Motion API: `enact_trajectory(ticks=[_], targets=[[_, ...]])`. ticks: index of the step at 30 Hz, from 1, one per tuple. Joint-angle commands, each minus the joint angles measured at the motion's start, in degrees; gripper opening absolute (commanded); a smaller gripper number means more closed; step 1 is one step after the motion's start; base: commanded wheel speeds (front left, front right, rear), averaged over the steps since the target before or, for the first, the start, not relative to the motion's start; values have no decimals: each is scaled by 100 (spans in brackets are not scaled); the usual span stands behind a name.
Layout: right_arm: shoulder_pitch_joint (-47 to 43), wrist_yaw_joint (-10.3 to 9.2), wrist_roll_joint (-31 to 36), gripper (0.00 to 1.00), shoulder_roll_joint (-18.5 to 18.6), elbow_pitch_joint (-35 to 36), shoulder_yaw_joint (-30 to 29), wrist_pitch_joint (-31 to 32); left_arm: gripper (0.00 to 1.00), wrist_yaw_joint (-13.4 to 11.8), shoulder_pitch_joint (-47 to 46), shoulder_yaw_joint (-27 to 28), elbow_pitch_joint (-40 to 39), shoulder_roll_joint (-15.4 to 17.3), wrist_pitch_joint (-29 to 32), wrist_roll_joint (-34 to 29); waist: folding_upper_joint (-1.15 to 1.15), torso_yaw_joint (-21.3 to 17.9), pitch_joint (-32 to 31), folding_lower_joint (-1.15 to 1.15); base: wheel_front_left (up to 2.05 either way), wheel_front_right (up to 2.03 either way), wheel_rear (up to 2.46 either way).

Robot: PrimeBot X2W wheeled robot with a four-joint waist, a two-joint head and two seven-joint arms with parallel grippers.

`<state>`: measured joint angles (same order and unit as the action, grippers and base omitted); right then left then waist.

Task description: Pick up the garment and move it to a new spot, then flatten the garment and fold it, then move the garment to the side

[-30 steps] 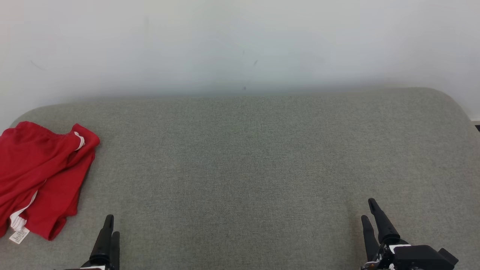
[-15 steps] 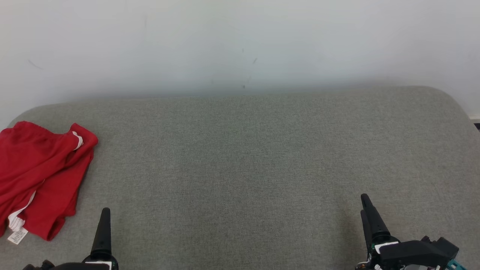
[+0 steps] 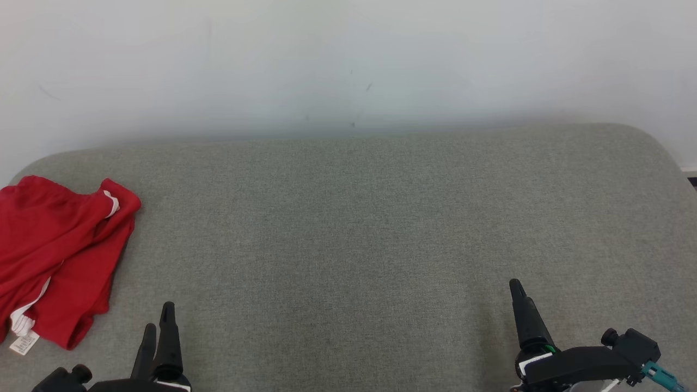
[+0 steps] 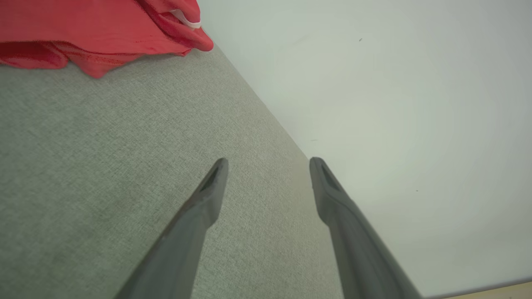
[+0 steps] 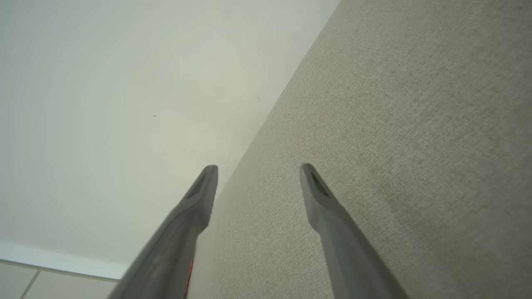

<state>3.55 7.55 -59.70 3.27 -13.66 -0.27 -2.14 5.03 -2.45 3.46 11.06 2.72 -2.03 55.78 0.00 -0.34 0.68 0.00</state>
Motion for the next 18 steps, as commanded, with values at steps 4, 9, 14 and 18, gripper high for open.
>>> enact_trajectory(ticks=[4,9,14,18], targets=[[66,-4,668,100,23,88,64,-131,100,-75,12,-104,-106,91,-134,-646,0,-2,-4,0,0,0,0],[56,-4,1105,100,8,81,88,-210,100,-150,30,-170,-120,119,-215,-1017,0,-4,-9,0,0,0,0],[36,-5,1581,100,-11,41,94,-305,100,-215,57,-255,-116,169,-312,-1426,0,-9,-19,0,0,0,0],[32,-5,1945,100,-24,34,101,-376,100,-251,86,-291,-173,221,-382,-1706,0,-10,-30,0,0,0,0]])
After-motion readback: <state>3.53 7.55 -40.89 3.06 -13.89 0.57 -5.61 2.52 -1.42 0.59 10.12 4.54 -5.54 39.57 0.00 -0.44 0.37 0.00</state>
